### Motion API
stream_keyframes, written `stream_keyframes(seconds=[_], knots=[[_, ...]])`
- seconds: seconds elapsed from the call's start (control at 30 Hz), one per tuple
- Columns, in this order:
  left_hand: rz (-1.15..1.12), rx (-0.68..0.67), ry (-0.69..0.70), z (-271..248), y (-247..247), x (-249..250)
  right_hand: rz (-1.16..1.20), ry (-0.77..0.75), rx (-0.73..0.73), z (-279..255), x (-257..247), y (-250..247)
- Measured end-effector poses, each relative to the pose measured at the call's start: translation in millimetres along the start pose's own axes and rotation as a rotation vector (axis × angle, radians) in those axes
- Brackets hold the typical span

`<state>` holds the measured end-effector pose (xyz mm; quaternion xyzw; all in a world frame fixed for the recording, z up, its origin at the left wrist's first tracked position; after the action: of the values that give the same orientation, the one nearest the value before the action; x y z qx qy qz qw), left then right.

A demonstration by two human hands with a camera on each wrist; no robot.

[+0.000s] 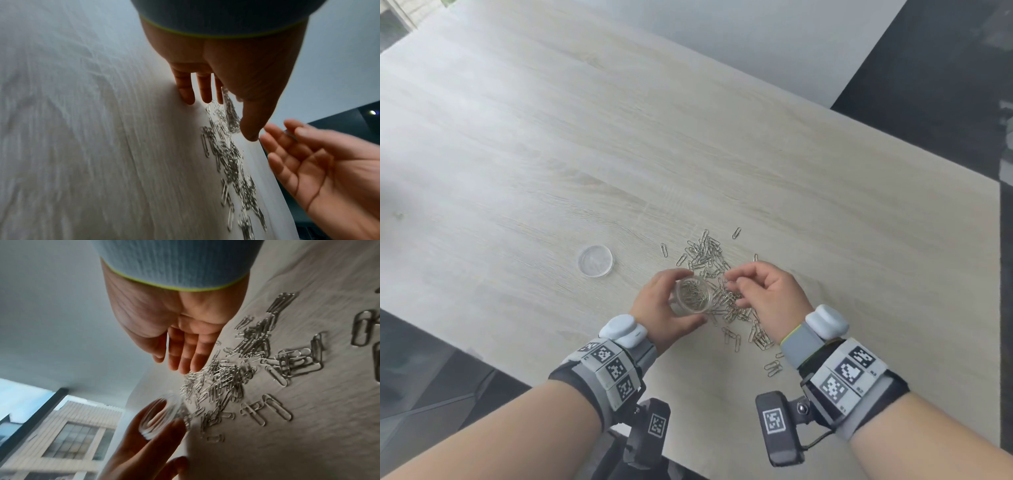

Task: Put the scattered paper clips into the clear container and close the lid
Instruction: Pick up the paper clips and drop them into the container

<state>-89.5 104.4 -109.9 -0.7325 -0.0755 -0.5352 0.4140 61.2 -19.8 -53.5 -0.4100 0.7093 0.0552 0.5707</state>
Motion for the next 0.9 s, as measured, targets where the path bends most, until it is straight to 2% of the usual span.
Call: stream_keyframes(seconds=[0.13, 0.3, 0.47, 0.7, 0.9], knots=[[-0.024, 0.057, -0.039, 12, -18, -10, -0.190, 0.037, 0.136, 25, 24, -9], [-0.089, 0.087, -0.144, 20, -31, -31, -0.555, -0.089, 0.168, 66, 29, -7], [-0.185, 0.095, -0.231, 24, -34, -43, -0.870, -0.154, 0.030, 102, 16, 22], [-0.235, 0.079, -0.257, 27, -36, -42, -0.895, -0.428, -0.112, 102, -6, 61], [-0.263, 0.053, -0.301, 30, -41, -46, -0.878, -0.615, -0.295, 66, 17, 51]])
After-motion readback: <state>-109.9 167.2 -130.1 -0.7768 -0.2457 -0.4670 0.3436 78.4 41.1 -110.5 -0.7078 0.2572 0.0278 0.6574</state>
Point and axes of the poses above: each hand's wrist, its own z-axis towards the middle knuckle, its own y-axis out of the palm, x = y × z, the point moved 5 cm from there along z, towards the middle knuckle, and after that the axes turned 8 degrees about x, right-handed, at the moved point
